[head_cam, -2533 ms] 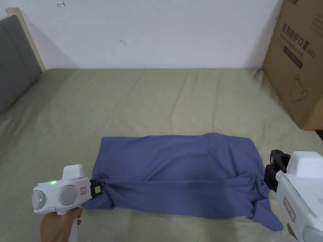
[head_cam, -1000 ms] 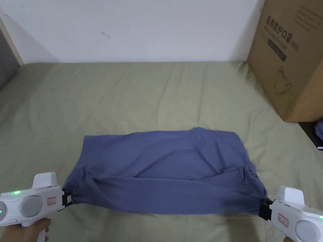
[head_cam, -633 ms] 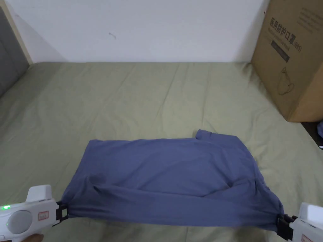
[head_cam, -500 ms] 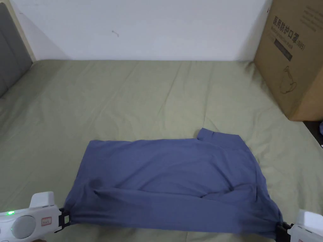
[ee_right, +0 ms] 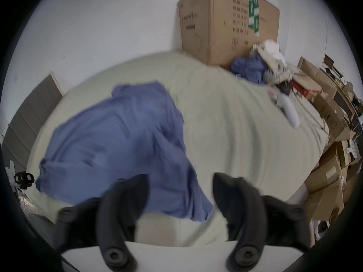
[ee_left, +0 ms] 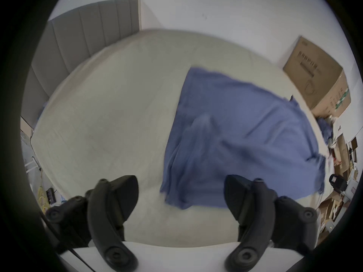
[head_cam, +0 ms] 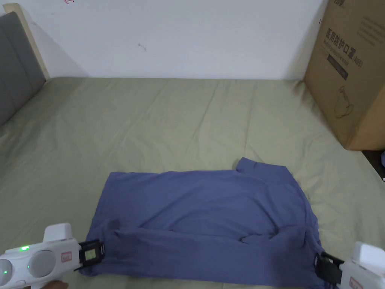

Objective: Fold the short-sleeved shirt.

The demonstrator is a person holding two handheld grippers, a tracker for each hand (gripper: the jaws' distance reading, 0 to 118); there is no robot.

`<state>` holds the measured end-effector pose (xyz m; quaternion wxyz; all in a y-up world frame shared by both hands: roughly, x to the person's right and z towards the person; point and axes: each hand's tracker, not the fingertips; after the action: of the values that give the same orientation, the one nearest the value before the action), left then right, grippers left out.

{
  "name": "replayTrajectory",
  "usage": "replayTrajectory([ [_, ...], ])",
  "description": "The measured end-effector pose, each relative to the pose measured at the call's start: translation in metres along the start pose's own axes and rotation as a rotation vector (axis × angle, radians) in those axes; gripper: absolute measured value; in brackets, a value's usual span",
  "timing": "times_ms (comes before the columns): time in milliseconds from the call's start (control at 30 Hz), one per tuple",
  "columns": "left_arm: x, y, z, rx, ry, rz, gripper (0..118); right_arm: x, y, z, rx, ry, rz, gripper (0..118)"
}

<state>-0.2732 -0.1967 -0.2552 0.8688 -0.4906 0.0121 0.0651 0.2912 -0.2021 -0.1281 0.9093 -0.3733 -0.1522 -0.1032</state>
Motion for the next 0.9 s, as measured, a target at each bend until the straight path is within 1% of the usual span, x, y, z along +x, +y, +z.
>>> replayTrajectory([
  [67,0.009,0.017,0.029,0.186,-0.080,0.040,96,-0.010,0.021,0.023,0.092,0.026,0.009,83],
  [200,0.031,0.038,0.084,0.431,-0.158,0.069,96,-0.029,0.059,0.061,0.266,0.056,0.023,83],
  [333,0.056,0.054,0.121,0.594,-0.133,0.001,96,-0.051,0.085,0.090,0.394,0.083,0.051,83],
  [433,0.078,0.059,0.139,0.713,-0.099,-0.062,96,-0.067,0.096,0.105,0.477,0.078,0.078,83],
  [467,0.086,0.061,0.145,0.777,-0.061,-0.122,96,-0.074,0.099,0.110,0.506,0.070,0.095,83],
  [533,0.093,0.062,0.144,0.813,-0.066,-0.151,95,-0.082,0.101,0.115,0.539,0.058,0.111,83],
  [600,0.101,0.060,0.144,0.834,-0.071,-0.142,92,-0.087,0.103,0.113,0.558,0.054,0.132,83],
  [633,0.103,0.058,0.142,0.850,-0.068,-0.155,88,-0.090,0.103,0.114,0.565,0.052,0.137,81],
  [700,0.110,0.053,0.142,0.881,-0.073,-0.189,69,-0.095,0.103,0.115,0.580,0.048,0.146,79],
  [733,0.114,0.052,0.141,0.864,-0.074,-0.176,53,-0.097,0.103,0.115,0.583,0.049,0.152,74],
  [767,0.116,0.051,0.138,0.869,-0.062,-0.193,26,-0.099,0.102,0.116,0.592,0.048,0.153,59],
  [800,0.118,0.050,0.136,0.861,-0.064,-0.200,12,-0.101,0.101,0.116,0.600,0.050,0.155,43],
  [833,0.118,0.050,0.134,0.857,-0.072,-0.205,4,-0.101,0.102,0.115,0.605,0.051,0.158,22],
  [867,0.118,0.049,0.132,0.846,-0.086,-0.192,0,-0.103,0.102,0.114,0.612,0.047,0.166,2],
  [900,0.117,0.049,0.131,0.835,-0.121,-0.192,0,-0.104,0.102,0.114,0.615,0.044,0.176,2],
])
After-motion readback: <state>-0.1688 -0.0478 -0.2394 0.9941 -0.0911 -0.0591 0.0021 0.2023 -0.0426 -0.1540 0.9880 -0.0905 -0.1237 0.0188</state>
